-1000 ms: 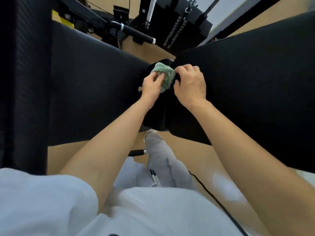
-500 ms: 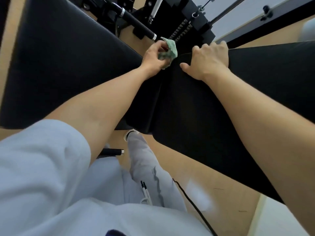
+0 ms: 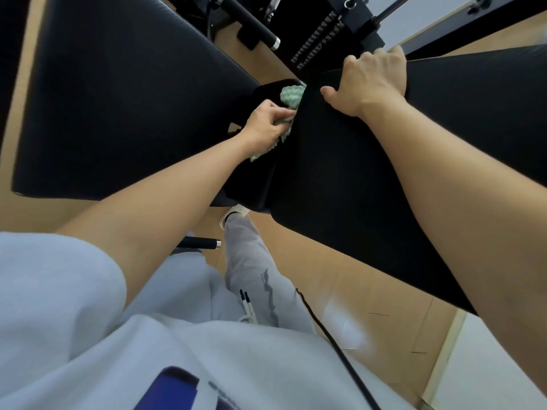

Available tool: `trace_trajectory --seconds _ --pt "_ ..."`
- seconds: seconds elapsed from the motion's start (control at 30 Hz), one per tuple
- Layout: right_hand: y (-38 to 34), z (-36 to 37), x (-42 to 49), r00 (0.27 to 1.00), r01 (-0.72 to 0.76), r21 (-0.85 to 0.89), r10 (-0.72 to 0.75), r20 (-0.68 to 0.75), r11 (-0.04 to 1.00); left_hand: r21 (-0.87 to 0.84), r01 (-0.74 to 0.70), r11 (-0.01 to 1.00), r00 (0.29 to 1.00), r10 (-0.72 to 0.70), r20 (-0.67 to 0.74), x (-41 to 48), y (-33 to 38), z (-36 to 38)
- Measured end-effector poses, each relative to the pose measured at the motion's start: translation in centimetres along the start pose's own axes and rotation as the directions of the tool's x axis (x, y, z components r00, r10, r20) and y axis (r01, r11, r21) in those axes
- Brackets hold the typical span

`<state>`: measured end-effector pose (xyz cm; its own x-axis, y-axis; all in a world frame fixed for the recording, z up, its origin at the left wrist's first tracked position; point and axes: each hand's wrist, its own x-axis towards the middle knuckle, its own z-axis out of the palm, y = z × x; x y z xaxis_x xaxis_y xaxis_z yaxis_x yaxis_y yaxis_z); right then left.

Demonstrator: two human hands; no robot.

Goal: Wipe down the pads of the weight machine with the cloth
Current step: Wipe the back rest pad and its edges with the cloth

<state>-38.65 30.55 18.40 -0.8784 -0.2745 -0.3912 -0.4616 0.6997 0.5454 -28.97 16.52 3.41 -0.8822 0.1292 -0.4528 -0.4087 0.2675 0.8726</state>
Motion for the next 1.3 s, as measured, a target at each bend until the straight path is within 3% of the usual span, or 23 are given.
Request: trace_trajectory --seconds 0.47,0.67,0.83,1.0,1.07,1.17,1.23,1.3 --pt "-0.8 -0.4 -0.7 0.998 -0.069 0.024 0.069 -0.004 0.997 -0.073 0.173 0.982 0.981 -0.165 0.102 -13.2 -4.7 1.4" --pt "-0.8 -0.6 -0.7 0.996 -0.086 0.034 0.086 0.006 0.996 0.026 0.248 0.968 0.930 -0.246 0.275 -15.8 -5.4 -0.3" --pt "-0.9 -0.8 -0.6 0.995 -0.095 0.048 0.094 0.017 0.994 -0.318 0.190 0.929 0.982 -0.180 0.060 -12.1 -2.3 -4.2" --pt "-1.1 -0.8 -0.5 0.994 -0.101 0.051 0.099 0.039 0.994 -0.403 -0.044 0.914 0.989 -0.018 -0.148 -5.0 2.5 -5.6" --pt "-1.1 -0.7 -0.4 0.994 -0.103 0.048 0.101 0.034 0.994 -0.366 -0.039 0.930 0.998 0.017 -0.063 -1.8 2.8 -5.0" --pt "-1.2 -0.7 -0.3 0.995 -0.101 0.039 0.100 0.024 0.994 -0.190 0.081 0.978 0.967 -0.030 0.254 1.2 1.5 -2.7" --pt "-1.3 -0.8 -0.2 0.995 -0.097 0.042 0.096 0.037 0.994 -0.096 0.052 0.994 0.953 -0.020 0.304 2.2 0.4 -1.4" --pt "-1.4 -1.0 0.0 0.993 -0.110 0.044 0.108 0.046 0.993 -0.031 0.013 0.999 0.965 -0.004 0.264 3.5 -0.2 -0.9"
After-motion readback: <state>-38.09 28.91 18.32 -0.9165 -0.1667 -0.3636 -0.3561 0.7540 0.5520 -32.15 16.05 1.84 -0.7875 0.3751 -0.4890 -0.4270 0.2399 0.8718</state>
